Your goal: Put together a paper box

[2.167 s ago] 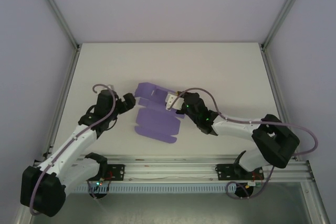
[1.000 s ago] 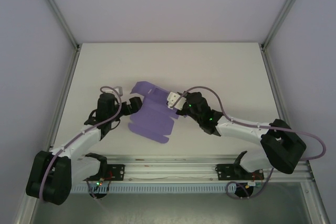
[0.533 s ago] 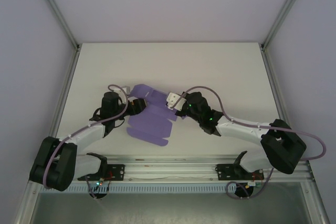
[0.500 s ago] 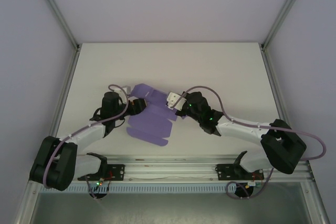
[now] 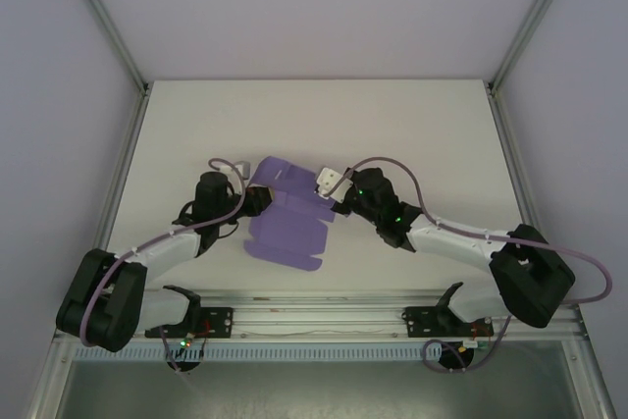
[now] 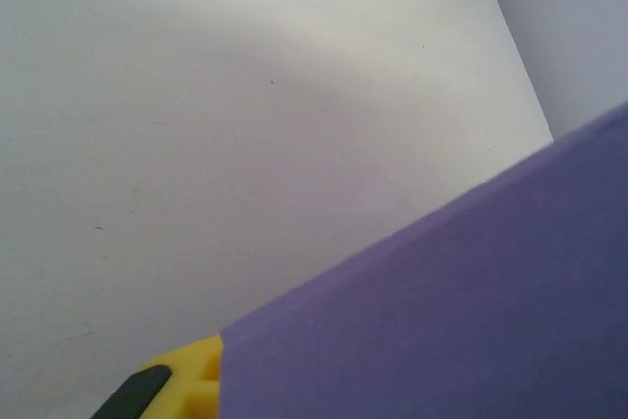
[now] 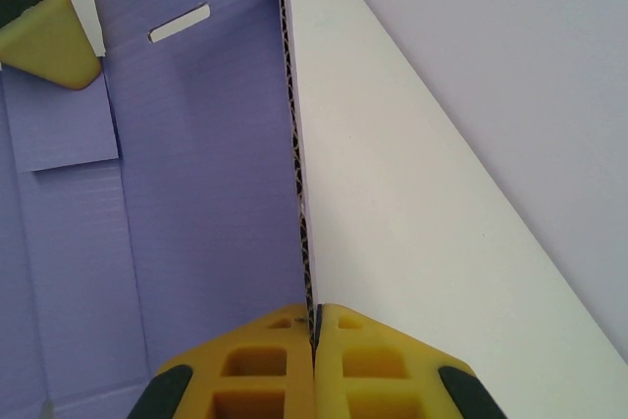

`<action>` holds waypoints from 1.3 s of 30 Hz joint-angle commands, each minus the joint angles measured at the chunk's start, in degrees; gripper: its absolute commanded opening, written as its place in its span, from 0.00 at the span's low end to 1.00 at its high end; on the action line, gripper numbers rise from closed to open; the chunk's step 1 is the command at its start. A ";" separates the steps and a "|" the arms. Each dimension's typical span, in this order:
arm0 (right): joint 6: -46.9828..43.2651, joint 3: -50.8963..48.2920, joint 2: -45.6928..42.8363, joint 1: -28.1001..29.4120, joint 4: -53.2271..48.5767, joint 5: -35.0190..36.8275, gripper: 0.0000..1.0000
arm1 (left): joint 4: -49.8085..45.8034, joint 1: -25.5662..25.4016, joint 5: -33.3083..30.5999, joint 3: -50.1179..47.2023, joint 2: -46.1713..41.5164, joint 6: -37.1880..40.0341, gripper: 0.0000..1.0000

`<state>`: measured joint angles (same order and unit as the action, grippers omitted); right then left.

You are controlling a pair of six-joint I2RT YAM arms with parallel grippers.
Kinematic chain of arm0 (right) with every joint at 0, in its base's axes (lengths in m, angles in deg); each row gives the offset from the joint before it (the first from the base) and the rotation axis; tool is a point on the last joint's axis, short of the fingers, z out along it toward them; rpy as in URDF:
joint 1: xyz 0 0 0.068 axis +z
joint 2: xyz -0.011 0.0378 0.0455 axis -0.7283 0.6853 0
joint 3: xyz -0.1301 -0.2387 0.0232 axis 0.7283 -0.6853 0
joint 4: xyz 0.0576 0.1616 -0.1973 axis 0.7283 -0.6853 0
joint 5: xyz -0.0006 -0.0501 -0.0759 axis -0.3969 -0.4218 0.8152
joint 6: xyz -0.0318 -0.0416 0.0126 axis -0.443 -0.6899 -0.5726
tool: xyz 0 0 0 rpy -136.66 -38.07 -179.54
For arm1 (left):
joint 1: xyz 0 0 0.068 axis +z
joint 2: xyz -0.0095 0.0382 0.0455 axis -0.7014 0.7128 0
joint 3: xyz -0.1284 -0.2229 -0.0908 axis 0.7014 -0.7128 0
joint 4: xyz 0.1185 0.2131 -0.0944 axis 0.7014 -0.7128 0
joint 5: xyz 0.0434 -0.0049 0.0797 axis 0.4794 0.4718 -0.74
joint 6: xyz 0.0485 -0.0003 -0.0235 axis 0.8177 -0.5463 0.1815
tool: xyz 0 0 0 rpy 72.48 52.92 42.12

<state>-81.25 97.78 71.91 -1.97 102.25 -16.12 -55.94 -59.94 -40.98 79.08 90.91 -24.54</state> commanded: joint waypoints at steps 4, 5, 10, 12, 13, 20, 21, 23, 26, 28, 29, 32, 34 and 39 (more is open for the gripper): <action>-3.71 3.15 -0.34 0.69 -3.14 0.93 0.00 | -2.36 -1.31 -2.72 3.40 2.22 -1.32 0.12; -4.71 3.17 0.02 1.07 -3.75 1.98 0.00 | -2.80 -1.39 -3.31 3.81 2.66 -1.37 0.12; -8.29 3.59 0.61 3.75 -6.62 6.08 0.00 | -4.25 -2.19 -6.20 6.21 6.98 -5.70 0.12; -9.65 3.62 1.17 4.40 -6.99 8.20 0.00 | -4.09 -2.64 -6.33 7.39 9.49 -6.11 0.12; -10.61 3.48 1.51 4.59 -6.86 9.42 0.00 | -4.21 -2.79 -6.32 8.03 10.70 -6.42 0.13; -19.00 3.95 3.78 6.03 -7.08 18.13 0.00 | -6.42 -3.94 -6.19 13.26 18.68 -9.00 0.13; -19.90 4.18 3.97 6.17 -7.44 18.58 0.00 | -6.18 -4.18 -6.02 13.72 19.26 -9.24 0.14; -21.70 4.66 4.30 6.46 -7.83 19.79 0.00 | -6.28 -4.55 -6.40 14.28 19.85 -9.28 0.20; -24.43 5.35 5.11 6.60 -7.65 22.75 0.00 | -8.83 -4.73 -7.92 14.92 19.40 -8.53 0.36; -27.94 5.60 5.76 6.57 -6.24 25.35 0.00 | -10.77 -4.73 -9.43 14.68 17.91 -7.60 0.50; -30.03 5.66 6.08 6.61 -5.48 26.82 0.00 | -11.85 -4.80 -10.16 14.51 16.83 -7.04 0.58; -34.93 5.90 7.38 6.47 -2.30 30.37 0.00 | -15.66 -4.73 -12.83 13.62 12.54 -5.50 0.79; -37.21 5.53 8.56 6.52 -0.90 30.73 0.00 | -18.29 -4.80 -15.18 12.83 8.90 -4.84 0.91; -42.52 2.74 12.68 6.56 9.32 30.10 0.00 | -28.13 -4.56 -25.07 14.48 0.73 -2.02 1.00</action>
<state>-117.88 102.06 82.71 4.33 103.83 12.01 -75.70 -64.42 -57.51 92.20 94.73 -29.11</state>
